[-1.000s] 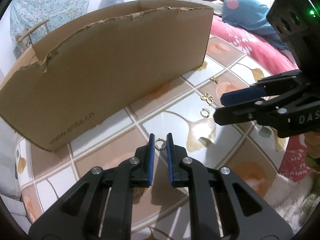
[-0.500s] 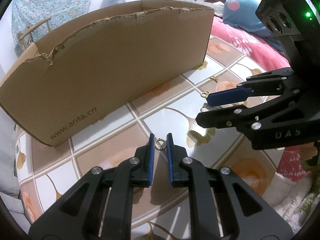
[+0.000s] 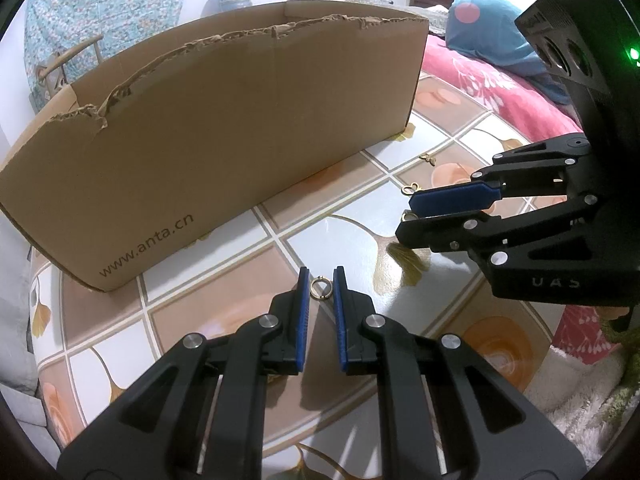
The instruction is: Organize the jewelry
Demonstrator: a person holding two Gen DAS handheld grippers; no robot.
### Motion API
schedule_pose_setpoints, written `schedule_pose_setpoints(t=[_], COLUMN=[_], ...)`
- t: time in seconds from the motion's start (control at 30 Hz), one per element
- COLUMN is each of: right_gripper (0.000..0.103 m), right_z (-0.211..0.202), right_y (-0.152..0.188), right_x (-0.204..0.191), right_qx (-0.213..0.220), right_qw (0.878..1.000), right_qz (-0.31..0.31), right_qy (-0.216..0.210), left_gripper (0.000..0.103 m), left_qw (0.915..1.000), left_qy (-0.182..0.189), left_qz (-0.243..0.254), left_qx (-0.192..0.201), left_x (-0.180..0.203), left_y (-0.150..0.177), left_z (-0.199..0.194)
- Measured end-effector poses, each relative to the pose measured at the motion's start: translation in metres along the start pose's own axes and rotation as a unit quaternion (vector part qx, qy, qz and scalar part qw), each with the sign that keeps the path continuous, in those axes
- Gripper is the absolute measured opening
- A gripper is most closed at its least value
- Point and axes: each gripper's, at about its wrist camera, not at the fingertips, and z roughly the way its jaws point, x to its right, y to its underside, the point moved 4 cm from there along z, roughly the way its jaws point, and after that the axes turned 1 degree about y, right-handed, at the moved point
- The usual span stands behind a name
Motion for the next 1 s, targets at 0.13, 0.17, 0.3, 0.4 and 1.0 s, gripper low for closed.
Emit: schedule_pose_setpoints(t=[0.13, 0.17, 0.3, 0.4, 1.0], right_gripper=[0.019, 0.019, 0.012, 0.011, 0.010], right_z=[-0.003, -0.003, -0.002, -0.002, -0.021], right_y=[0.002, 0.003, 0.003, 0.003, 0.006], right_x=[0.000, -0.003, -0.006, -0.006, 0.006], right_qx=[0.002, 0.003, 0.004, 0.003, 0.021], right_qw=[1.000, 1.000, 1.000, 1.000, 1.000], right_qz=[-0.016, -0.020, -0.020, -0.017, 0.010], right_qy=[0.014, 0.018, 0.017, 0.013, 0.006], left_gripper=[0.011, 0.011, 0.011, 0.011, 0.009], left_qw=[1.0000, 1.0000, 1.0000, 1.0000, 0.9998], left_qy=[-0.001, -0.002, -0.004, -0.006, -0.014], left_qz=[0.001, 0.001, 0.004, 0.004, 0.010], left_qx=[0.000, 0.001, 0.001, 0.001, 0.007], left_x=[-0.001, -0.001, 0.000, 0.001, 0.005], left_y=[0.000, 0.000, 0.000, -0.001, 0.000], left_z=[-0.002, -0.002, -0.002, -0.002, -0.005])
